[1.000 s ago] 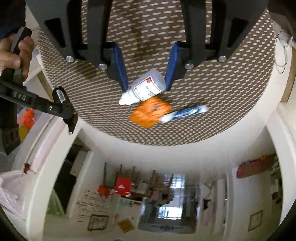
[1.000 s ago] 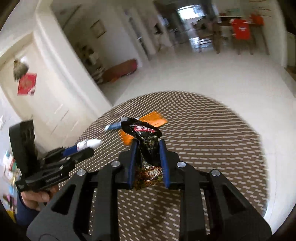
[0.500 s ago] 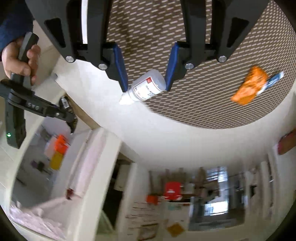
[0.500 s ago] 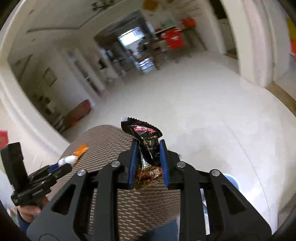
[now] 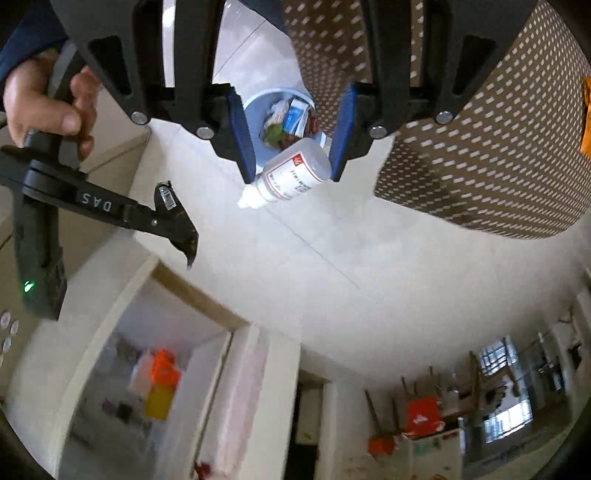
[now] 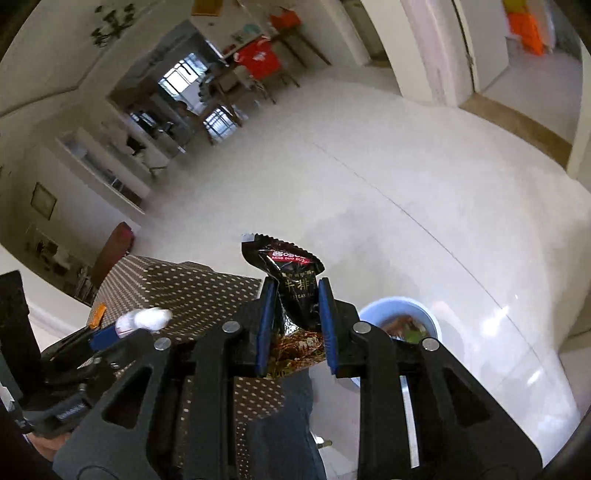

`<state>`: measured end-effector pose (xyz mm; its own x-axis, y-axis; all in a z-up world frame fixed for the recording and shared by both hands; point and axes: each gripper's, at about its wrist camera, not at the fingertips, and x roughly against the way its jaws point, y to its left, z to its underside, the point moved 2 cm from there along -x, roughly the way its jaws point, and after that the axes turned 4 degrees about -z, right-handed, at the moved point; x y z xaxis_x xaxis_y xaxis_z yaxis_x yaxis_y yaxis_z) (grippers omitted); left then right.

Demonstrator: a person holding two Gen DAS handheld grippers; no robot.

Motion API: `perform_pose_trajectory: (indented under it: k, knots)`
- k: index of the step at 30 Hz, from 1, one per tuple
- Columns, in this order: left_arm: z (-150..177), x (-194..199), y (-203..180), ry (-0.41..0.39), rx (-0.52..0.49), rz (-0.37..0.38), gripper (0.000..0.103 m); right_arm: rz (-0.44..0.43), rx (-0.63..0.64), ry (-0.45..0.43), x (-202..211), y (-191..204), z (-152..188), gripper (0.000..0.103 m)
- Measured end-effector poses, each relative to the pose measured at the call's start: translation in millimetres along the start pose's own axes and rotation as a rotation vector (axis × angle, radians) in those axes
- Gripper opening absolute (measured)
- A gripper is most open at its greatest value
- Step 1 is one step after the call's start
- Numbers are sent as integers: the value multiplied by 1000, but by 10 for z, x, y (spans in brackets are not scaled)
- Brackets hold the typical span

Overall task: Collect trash
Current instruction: 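Carry the bottle and black wrapper over the blue bucket and open both tools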

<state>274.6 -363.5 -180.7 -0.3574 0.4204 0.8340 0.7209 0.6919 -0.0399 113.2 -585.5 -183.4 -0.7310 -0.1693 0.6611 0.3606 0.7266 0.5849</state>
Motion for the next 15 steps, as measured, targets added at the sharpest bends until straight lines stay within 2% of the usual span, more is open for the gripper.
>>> perform_pose_trajectory:
  k: [3,7,8,9,10,11,13,15]
  knots:
    - [-45,-256,-172,58,-54,1,40,7,-34,21,-53,-162,7,24]
    - [5,-497,-218,129,-88,4,41,25,-81,44,-173,-325,73,30]
    - [11,-587,-248,159,-109,15,42,25,-95,48,-191,-372,90,39]
    - [-1,-626,-257,181,-126,17,48,29,-116,44,-201,-432,97,61]
    - [6,-666,-264,198,-138,8,70,34,-126,39,-198,-463,100,68]
    - [10,-683,-271,195,-139,-9,85,33,-137,39,-200,-476,116,71]
    - [12,-673,-244,181,-133,-2,86,44,-151,37,-192,-516,120,76]
    - [-14,-681,-268,181,-120,1,86,56,-157,31,-174,-549,122,88]
